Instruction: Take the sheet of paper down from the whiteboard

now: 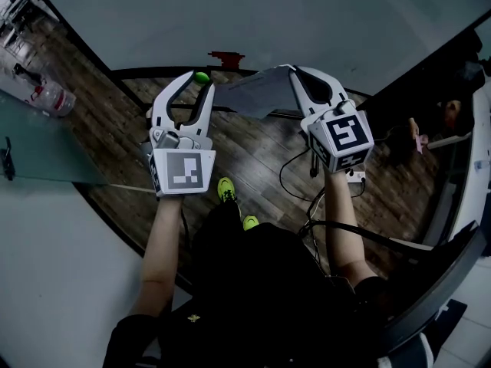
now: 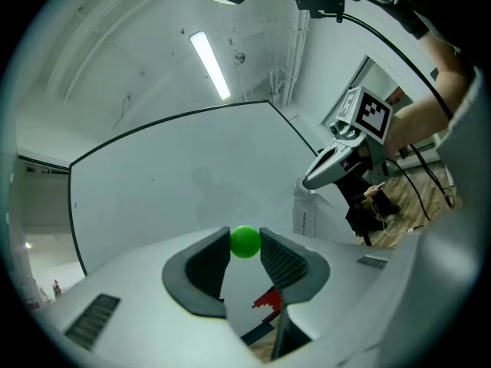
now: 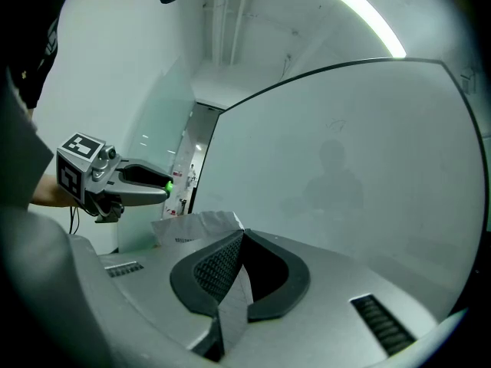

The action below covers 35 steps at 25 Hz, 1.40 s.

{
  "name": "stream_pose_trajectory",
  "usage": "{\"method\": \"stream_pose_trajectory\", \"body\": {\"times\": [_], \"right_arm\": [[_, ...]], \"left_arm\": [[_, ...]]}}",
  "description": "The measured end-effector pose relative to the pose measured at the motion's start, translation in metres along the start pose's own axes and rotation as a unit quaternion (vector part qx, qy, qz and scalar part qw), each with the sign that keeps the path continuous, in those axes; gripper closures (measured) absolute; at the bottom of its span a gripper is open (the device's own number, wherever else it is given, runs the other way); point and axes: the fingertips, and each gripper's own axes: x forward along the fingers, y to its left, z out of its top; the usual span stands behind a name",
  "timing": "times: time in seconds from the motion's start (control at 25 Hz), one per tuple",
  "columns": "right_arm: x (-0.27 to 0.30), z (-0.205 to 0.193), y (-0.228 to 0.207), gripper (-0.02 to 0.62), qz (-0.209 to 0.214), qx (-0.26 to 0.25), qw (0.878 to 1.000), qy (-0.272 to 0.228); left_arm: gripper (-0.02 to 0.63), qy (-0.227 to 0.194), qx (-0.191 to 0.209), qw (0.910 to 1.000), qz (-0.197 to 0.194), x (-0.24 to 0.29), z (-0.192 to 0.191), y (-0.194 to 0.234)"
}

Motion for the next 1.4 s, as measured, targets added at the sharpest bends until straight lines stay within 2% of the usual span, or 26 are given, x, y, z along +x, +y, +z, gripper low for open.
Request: {"method": "stream_pose_trajectory", "body": {"times": [0.68, 1.08, 1.4], "right_arm": [[-0.063, 0.004, 0.033, 0.583, 0.039, 0.012, 0.999, -0.023], [-0.098, 0.003, 0.046, 0.583, 0.056, 0.021, 0.998, -0.035], [-0.111, -0.006, 0.054, 0.583, 0.067, 0.033, 0.997, -0.027]], "left_arm": [[0.476, 0.015, -0.031, 0.9994, -0.003, -0.064, 0.03, -0.048], [0.476, 0.022, -0.023, 0.9995, -0.006, -0.095, 0.047, -0.077], [0.476, 0.033, -0.028, 0.999, -0.014, -0.11, 0.042, -0.092]]}}
